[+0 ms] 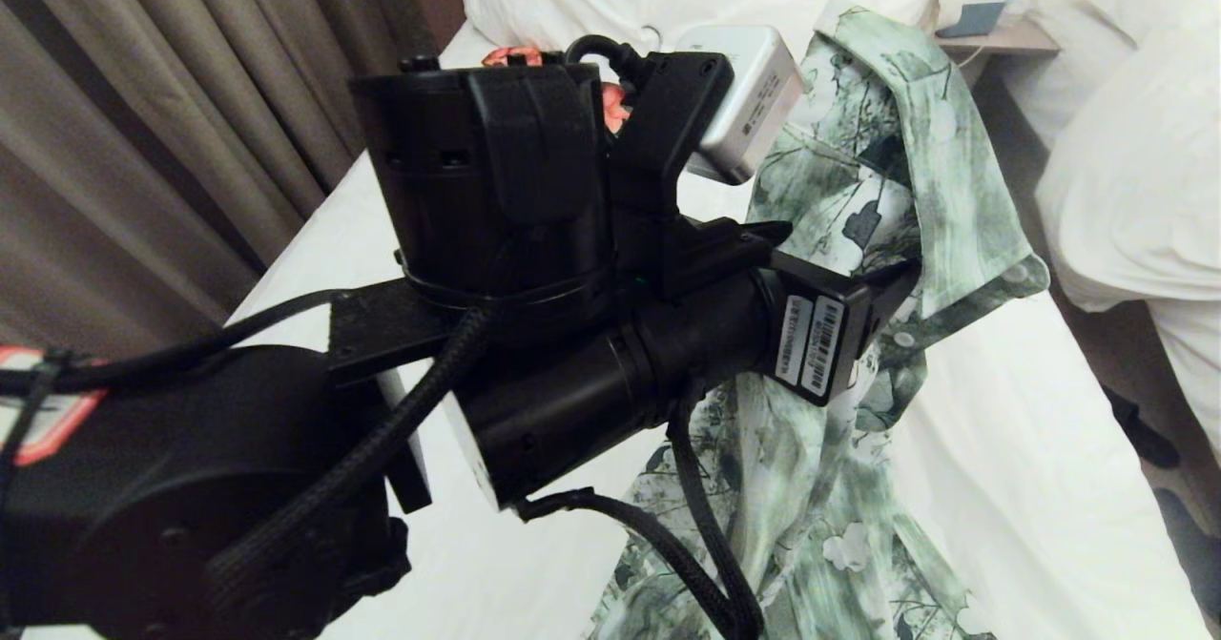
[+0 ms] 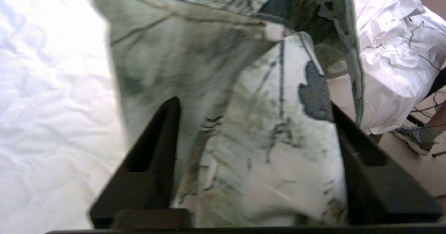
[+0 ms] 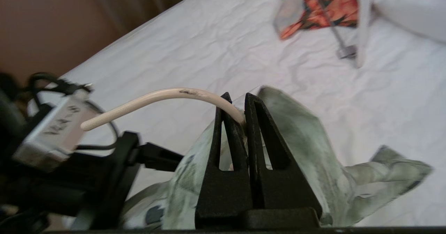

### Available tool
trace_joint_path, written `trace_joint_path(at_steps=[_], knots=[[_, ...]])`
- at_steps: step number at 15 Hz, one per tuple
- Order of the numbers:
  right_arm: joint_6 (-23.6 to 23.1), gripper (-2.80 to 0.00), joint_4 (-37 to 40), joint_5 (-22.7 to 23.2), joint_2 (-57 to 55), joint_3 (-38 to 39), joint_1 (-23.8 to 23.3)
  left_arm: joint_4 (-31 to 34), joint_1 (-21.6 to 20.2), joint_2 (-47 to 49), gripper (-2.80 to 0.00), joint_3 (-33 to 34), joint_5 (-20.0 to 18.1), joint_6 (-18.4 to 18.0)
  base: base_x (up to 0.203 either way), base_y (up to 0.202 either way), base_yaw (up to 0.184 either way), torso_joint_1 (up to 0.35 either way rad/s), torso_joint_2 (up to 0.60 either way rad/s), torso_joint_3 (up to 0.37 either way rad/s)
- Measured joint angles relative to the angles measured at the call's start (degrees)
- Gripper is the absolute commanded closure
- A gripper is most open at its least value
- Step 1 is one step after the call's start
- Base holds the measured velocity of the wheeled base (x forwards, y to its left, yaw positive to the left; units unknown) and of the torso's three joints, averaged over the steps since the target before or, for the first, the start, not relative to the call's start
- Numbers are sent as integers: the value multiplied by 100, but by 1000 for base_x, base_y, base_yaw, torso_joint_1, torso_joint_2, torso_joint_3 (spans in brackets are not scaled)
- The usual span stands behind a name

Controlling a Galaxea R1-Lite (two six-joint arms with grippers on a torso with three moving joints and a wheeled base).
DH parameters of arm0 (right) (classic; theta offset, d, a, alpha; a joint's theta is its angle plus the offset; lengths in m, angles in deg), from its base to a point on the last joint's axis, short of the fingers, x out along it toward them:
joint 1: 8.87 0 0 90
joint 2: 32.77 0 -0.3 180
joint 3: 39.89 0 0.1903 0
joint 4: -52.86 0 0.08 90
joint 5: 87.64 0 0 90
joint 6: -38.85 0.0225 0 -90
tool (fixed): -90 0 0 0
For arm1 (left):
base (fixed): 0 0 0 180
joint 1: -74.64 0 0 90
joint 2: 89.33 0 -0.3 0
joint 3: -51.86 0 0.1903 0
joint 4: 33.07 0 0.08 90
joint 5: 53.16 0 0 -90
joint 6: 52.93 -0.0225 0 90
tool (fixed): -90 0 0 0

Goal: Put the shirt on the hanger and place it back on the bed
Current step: Take the clothes hanger out of the clothes

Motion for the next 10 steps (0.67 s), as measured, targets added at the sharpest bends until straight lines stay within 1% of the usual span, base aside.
trace_joint_path(at_steps=[2, 7, 10], knots=[[2, 0, -159, -168, -16, 0, 26, 6, -5, -144, -280, 62, 2, -13, 0, 0, 0, 0, 0, 0], [4, 0, -184, -439, -24, 0, 37, -8, -13, -401, -280, 97, -1, -22, 0, 0, 0, 0, 0, 0], [2, 0, -342, -481, -24, 0, 37, -10, -32, -480, -280, 148, -1, -24, 0, 0, 0, 0, 0, 0]])
